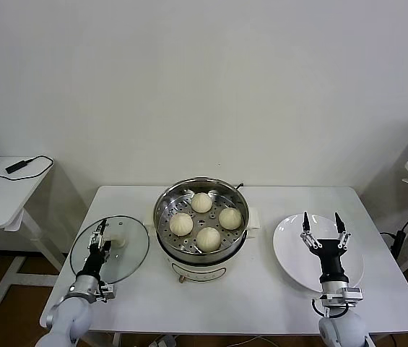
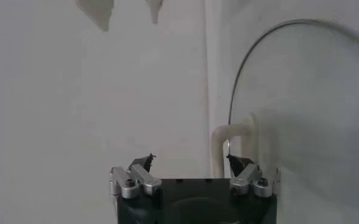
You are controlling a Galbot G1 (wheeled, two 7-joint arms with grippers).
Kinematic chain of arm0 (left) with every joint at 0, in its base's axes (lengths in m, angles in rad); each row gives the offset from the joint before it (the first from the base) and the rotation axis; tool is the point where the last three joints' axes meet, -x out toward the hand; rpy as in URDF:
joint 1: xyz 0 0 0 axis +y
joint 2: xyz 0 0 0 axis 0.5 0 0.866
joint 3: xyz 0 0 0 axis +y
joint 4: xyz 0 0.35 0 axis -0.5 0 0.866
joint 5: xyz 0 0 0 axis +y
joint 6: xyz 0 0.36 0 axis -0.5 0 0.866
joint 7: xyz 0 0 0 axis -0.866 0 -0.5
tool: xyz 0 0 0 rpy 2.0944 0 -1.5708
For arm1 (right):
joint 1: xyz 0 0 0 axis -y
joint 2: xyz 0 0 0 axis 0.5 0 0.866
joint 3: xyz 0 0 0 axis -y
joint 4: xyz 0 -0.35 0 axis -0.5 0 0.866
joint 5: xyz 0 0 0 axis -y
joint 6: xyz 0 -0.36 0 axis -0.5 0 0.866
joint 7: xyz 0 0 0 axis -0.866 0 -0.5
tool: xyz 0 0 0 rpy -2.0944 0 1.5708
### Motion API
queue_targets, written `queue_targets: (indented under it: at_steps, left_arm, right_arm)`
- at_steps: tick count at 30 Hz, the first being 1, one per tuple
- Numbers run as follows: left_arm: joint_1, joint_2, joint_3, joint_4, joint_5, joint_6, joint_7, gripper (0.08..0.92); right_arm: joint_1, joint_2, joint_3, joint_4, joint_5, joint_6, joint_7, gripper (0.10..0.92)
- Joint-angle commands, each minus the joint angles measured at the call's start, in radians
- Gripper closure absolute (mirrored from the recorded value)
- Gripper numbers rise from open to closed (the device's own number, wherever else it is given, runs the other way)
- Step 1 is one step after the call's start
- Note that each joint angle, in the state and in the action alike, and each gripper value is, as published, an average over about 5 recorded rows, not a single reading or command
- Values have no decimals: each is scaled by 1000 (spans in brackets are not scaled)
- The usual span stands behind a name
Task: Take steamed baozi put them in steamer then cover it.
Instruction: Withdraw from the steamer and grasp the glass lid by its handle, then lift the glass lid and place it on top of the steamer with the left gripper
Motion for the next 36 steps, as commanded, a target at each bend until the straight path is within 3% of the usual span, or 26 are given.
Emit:
queue_targets:
  at_steps: [1,6,26,31,36]
  left_arm:
    - [-21,-2,3,29,2,5,-4,177]
    - [-36,-5,10,49,2,7,5,222]
    - [-25,-5,6,42,-47,-1,22,785]
    - [-14,6,-13,-3,-75,-3,27,813]
    - [26,42,-56,-143,-126,17,43,813]
  right_arm:
    - [-3,3,3,-1,-4,1,-1,203]
    - [-7,2,9,3,-7,1,-1,203]
    - [4,-6,8,24,-14,-11,5,203]
    - [15,3,1,20,-25,-12,8,203]
    - [22,7,-7,11,-35,-11,9,203]
